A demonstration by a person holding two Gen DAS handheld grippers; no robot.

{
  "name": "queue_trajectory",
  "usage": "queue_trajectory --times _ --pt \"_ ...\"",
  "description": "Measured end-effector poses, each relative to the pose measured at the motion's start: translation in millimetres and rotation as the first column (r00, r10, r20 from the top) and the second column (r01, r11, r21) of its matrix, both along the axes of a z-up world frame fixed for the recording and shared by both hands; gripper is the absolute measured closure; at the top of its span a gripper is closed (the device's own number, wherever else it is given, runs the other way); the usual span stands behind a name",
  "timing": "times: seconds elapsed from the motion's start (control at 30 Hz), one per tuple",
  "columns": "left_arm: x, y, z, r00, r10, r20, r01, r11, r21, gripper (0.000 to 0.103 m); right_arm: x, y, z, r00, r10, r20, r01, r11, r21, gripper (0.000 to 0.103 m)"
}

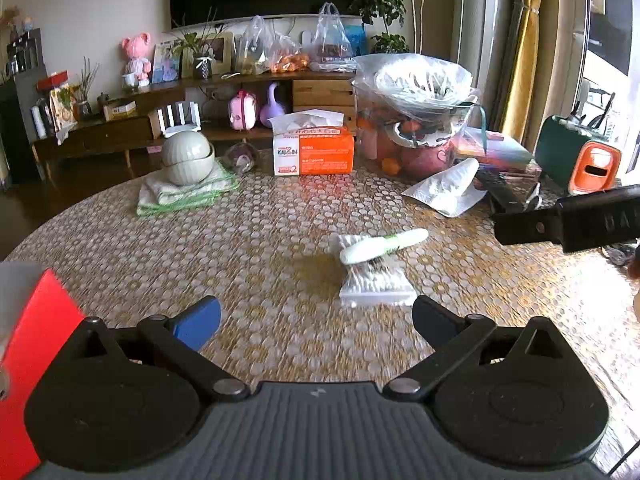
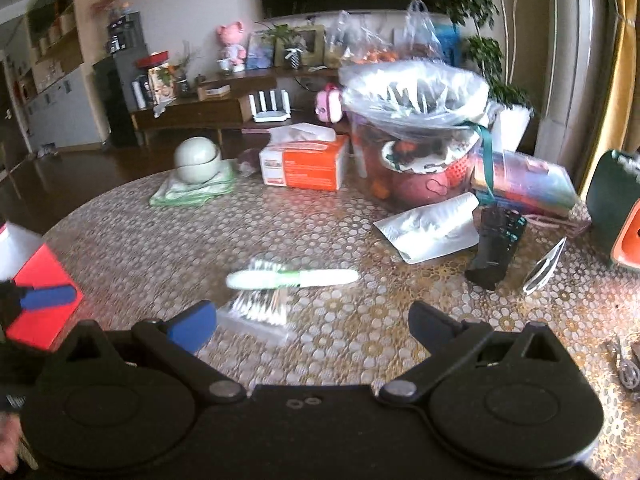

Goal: Organize objects
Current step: 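Withdraw both open tools from the box back over the table items, then grasp white-green tube with right tool while left tool grasps bag of cotton swabs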

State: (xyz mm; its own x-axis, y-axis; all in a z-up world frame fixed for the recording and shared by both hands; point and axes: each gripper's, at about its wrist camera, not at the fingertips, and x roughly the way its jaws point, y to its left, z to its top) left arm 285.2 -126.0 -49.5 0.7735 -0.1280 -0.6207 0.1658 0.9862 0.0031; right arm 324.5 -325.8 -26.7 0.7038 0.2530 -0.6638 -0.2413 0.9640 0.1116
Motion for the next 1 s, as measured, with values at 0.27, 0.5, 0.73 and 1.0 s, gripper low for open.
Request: queue_trajectory --times 0.27,0.5,0.73,1.0 --pt "40.6 -29.3 -30.7 0.999 -0.041 -0.01 0.042 0.999 0.014 0.0 67.6 1.5 -22.2 0.989 -0.084 -0.12 0.087 0.996 0.019 0.001" --pt "71.0 -51.4 -62.3 0.998 -0.062 -0.023 0.063 0.997 0.049 0.0 111.7 12.9 -44.2 0.962 -0.134 -0.238 0.145 0.989 0.031 0.004" --pt "90.2 -61.7 -80.0 0.997 -0.075 -0.021 0.076 0.995 0.068 0.0 142.9 26.1 -66.0 0.919 -0.181 -0.352 0.192 0.981 -0.003 0.009" --pt "102.5 -77.1 -90.7 0.996 -0.086 -0.02 0.088 0.991 0.102 0.0 155.0 32.9 -85.4 0.861 -0.211 -0.462 0.253 0.967 0.029 0.026"
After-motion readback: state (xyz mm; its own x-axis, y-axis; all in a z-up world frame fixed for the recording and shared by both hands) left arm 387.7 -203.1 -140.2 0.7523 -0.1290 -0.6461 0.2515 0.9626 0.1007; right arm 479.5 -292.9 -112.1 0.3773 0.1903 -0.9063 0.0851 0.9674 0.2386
